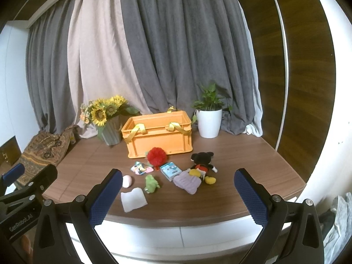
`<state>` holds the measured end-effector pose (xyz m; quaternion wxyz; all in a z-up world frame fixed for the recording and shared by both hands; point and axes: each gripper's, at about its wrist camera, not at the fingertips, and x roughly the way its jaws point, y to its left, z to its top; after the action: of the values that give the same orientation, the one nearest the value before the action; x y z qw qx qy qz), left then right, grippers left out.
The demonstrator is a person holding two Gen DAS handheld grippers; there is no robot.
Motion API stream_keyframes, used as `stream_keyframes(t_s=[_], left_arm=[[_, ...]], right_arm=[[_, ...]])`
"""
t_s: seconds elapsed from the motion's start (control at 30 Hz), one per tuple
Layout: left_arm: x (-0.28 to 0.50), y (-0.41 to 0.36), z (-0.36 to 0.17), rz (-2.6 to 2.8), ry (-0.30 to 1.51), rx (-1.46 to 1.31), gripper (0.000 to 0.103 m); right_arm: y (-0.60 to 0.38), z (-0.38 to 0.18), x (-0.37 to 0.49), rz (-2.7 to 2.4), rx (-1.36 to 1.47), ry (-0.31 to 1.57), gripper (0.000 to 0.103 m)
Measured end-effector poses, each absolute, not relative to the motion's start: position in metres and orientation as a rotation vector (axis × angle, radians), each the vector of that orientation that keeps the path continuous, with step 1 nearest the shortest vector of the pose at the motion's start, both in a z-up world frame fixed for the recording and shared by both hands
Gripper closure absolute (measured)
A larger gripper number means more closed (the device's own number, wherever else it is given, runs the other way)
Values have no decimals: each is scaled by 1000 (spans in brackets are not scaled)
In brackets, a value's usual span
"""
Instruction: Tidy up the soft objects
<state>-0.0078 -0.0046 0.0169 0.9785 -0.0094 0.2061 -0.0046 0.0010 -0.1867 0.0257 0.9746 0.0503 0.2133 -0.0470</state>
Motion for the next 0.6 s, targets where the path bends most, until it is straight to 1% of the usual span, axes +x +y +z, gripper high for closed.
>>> stream_keyframes(t_s=[0.6], left_arm=[[-8,-7,13,-14,416,-17,0]], right_arm=[[-189,28,2,-97,107,435,0]])
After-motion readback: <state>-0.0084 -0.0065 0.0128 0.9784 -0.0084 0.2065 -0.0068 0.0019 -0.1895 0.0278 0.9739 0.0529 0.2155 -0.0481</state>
